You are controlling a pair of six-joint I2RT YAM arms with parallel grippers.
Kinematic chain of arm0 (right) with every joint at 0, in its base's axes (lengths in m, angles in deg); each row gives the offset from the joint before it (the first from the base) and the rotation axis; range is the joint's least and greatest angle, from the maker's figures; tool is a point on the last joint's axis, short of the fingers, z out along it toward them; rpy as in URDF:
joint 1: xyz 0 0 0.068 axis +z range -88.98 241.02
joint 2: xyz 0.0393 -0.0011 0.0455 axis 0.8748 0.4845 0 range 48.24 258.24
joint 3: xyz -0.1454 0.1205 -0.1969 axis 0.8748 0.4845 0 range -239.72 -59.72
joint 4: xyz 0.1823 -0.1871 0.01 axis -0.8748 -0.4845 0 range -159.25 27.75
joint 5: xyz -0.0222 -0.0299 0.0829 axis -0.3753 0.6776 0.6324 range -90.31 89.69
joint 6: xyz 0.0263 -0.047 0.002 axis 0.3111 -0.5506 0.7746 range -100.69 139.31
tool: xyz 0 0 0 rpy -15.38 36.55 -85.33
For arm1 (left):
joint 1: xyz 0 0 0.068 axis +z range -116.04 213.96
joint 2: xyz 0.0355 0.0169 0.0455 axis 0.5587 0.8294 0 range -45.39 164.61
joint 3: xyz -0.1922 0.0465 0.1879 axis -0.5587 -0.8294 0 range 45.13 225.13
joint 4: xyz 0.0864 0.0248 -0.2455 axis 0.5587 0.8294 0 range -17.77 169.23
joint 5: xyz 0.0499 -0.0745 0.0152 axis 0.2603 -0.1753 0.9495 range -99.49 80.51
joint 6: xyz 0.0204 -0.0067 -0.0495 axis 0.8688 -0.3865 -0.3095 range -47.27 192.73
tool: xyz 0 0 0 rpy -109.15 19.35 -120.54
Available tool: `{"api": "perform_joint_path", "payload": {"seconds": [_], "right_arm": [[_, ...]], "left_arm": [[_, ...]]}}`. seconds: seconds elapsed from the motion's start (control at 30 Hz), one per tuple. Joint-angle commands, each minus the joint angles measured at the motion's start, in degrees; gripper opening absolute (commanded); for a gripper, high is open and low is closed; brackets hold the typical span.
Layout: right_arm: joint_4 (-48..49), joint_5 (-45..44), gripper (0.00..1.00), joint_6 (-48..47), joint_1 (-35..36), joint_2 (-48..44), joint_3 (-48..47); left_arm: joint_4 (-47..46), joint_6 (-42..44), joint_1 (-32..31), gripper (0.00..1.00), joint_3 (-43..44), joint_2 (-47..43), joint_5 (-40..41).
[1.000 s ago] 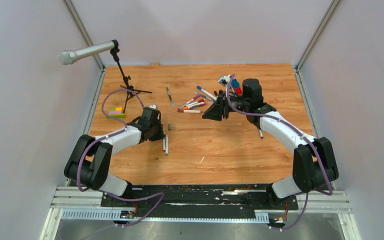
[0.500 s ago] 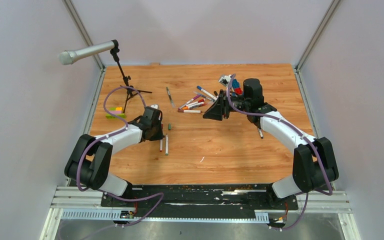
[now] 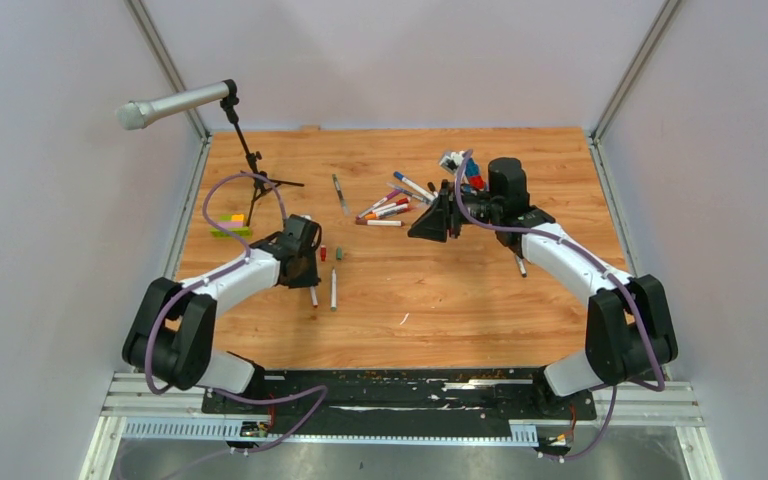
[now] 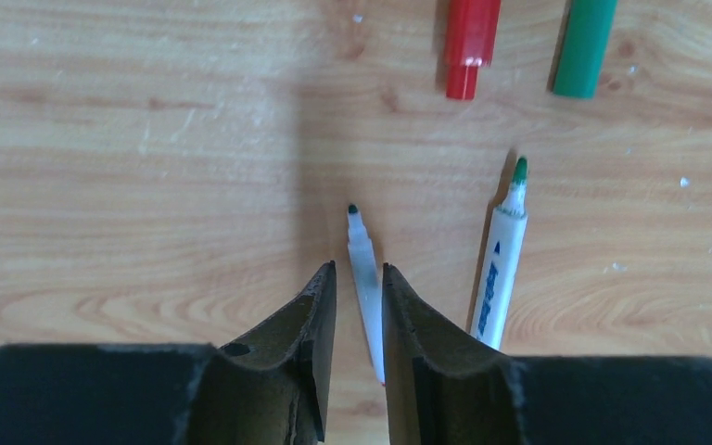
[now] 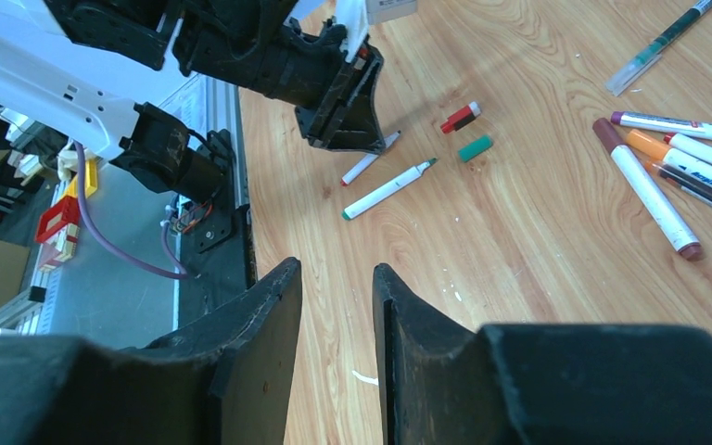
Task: Open the pen caps
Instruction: Adjust the pen at the center of the board.
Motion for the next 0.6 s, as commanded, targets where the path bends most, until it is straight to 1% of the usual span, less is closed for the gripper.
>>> {"api": "perform_joint_path", "payload": {"seconds": [0.0,0.1,0.27,0.37,0.57], "right_arm": [[-2.94,1.07,0.35,-7.56,-0.85,-3.33,-1.44],[-7.65,-0.15,0.36,-13.74,-1.49,-5.41,-1.83],[-10.28,-1.81,0.41,-20.7,-2.6,-9.66,0.35],[-10.93,-0.91,0.44,-22.44,-3.14,-10.45,1.33],[-11.05,-0.57,0.44,-23.14,-4.08,-9.94,1.88]], "left_arm": [[5.02,1.77,0.04,0.34,1.72,-6.31,1.75],[4.82,2.63,0.04,0.42,1.32,-9.67,1.6],[4.72,3.72,0.0,0.48,0.15,-10.84,0.1],[5.33,3.45,0.36,0.53,-1.52,-10.3,3.09],[2.5,1.13,4.34,0.54,-6.26,-9.62,3.36]]}}
